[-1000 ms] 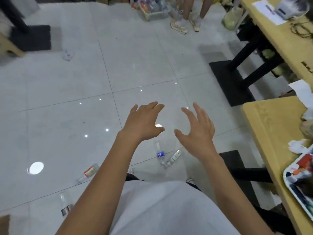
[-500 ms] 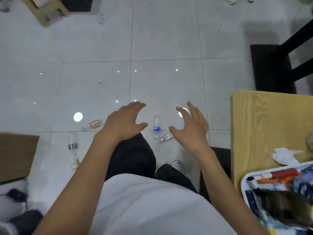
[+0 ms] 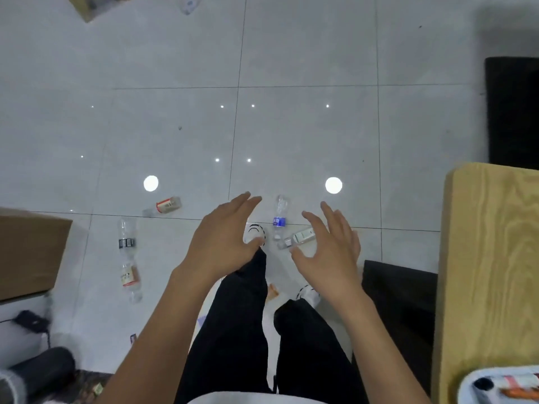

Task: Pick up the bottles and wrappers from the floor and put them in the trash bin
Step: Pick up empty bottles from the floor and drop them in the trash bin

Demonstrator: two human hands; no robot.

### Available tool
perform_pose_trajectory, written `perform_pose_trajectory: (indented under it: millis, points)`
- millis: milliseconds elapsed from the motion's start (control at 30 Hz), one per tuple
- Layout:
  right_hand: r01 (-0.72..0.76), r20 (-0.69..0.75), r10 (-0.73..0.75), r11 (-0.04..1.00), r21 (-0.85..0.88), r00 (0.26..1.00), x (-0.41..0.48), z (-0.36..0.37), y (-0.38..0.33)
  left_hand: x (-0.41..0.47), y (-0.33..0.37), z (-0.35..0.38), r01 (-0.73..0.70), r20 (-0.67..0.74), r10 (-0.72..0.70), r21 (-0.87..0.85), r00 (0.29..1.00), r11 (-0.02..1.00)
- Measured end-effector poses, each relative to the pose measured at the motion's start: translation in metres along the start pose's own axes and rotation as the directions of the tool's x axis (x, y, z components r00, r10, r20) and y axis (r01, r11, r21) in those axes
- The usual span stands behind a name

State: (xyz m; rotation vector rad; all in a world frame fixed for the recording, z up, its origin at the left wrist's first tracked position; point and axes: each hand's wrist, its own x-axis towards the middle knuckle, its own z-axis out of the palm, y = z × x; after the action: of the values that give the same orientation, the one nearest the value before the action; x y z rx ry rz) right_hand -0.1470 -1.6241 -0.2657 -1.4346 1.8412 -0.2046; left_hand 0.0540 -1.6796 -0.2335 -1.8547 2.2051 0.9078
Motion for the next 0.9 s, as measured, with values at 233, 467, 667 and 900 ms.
perform_pose_trajectory:
  millis: [233,467,667,900]
  points:
    - [-0.100,0.010,0.099,0.994,0.042,0.995,0.097,0.077,0.047,0.110,-0.041,0.090,-0.023,-0.020,0.023,0.019,1.000,1.000]
    - [-0.106,0.003,0.106,0.992,0.069,0.994,0.204,0.178,0.102,0.219,-0.098,0.190,-0.079,0.114,0.061,0.164,0.992,0.983]
    - [-0.043,0.004,0.043,0.998,-0.048,0.999,0.310,0.238,0.154,0.332,-0.112,0.233,-0.123,0.206,0.045,0.385,0.978,0.915]
    - [0.056,0.071,-0.046,0.986,-0.155,0.996,0.397,0.292,0.207,0.366,-0.125,0.271,-0.168,0.125,0.121,0.507,0.985,0.846]
